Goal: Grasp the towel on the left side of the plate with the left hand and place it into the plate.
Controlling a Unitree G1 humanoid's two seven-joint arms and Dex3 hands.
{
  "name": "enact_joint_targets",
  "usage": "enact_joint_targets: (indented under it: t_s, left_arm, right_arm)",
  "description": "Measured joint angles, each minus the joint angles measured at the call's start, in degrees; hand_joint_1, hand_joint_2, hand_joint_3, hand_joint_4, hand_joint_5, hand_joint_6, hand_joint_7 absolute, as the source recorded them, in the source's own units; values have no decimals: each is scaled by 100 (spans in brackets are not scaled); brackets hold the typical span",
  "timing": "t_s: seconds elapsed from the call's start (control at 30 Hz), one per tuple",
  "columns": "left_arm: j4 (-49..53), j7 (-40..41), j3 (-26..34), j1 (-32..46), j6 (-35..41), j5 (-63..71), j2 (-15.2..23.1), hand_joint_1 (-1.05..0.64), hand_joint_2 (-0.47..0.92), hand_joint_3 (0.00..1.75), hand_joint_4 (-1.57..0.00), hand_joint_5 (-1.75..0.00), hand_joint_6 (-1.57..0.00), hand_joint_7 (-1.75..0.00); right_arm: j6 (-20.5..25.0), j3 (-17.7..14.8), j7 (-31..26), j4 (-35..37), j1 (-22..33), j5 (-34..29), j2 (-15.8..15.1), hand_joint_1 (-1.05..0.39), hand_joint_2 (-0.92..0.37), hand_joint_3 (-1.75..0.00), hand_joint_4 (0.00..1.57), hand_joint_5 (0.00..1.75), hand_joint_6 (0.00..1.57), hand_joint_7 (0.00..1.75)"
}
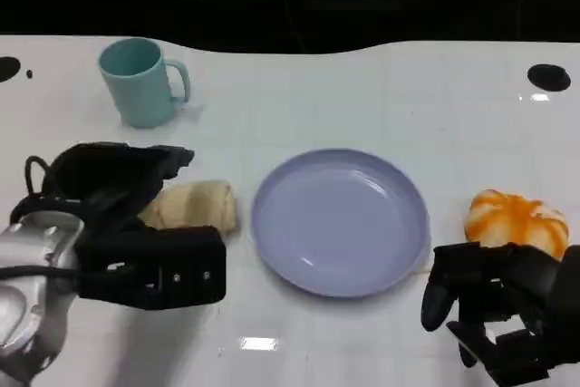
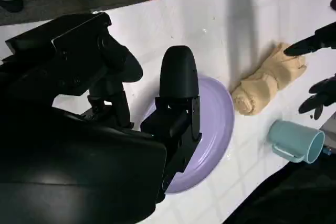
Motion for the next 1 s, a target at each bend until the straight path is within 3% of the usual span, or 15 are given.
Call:
enact_joint_targets:
  t_s: [0.27, 0.4, 0.63, 0.7, 0.73, 0.77, 0.83, 0.9, 0.97, 1.0]
  left_arm:
    - [1344, -6, -509, -801, 17, 216, -352, -62, 91, 1, -50, -10, -38, 0]
    - [2371, 12, -793, -1213, -8, 252, -597, -56, 92, 5, -59, -11, -42, -1]
    - [3968, 894, -1079, -1662, -580, 217, -853, -45, 92, 12, -87, -22, -65, -8]
    - [4245, 1050, -1114, -1696, -730, 185, -903, -37, 92, 17, -95, -29, -79, -9]
    - [4349, 1128, -1120, -1721, -795, 167, -929, -34, 92, 19, -93, -59, -88, -7]
    - [4440, 1203, -1121, -1755, -868, 136, -944, -30, 92, 21, -83, -103, -98, -5]
    - [4564, 1402, -1094, -1773, -1014, 34, -948, -26, 92, 17, -77, -151, -112, -8]
    - [4647, 1694, -1064, -1758, -1223, -42, -945, -25, 92, 12, -77, -168, -120, -11]
    - [4723, 2079, -1053, -1714, -1440, -44, -943, -24, 92, 12, -81, -173, -123, -22]
    - [4749, 2258, -1054, -1699, -1522, -41, -942, -23, 92, 13, -84, -174, -104, -67]
  right_arm:
    - [182, -4, -17, -164, 17, -1, -4, 5, -60, -105, 68, 169, 68, 141]
    - [199, -10, -19, -181, 27, 6, -8, 4, -60, -105, 68, 169, 68, 142]
    - [205, -11, -20, -227, 45, 7, -10, 5, -60, -105, 69, 169, 69, 142]
    - [207, -10, -21, -229, 47, 3, -11, 4, -60, -105, 69, 169, 69, 142]
    - [207, -10, -21, -232, 47, 2, -11, 4, -60, -105, 69, 169, 69, 141]
    - [209, -10, -21, -235, 46, 2, -11, 4, -60, -105, 69, 169, 68, 141]
    - [222, -10, -21, -243, 46, 7, -11, 4, -60, -105, 69, 169, 69, 142]
    - [250, -11, -21, -243, 48, 12, -11, 4, -60, -105, 69, 168, 69, 142]
    - [257, -11, -21, -242, 47, 14, -11, 5, -60, -105, 69, 168, 69, 142]
    - [260, -12, -21, -242, 46, 14, -11, 5, -60, -104, 69, 168, 69, 142]
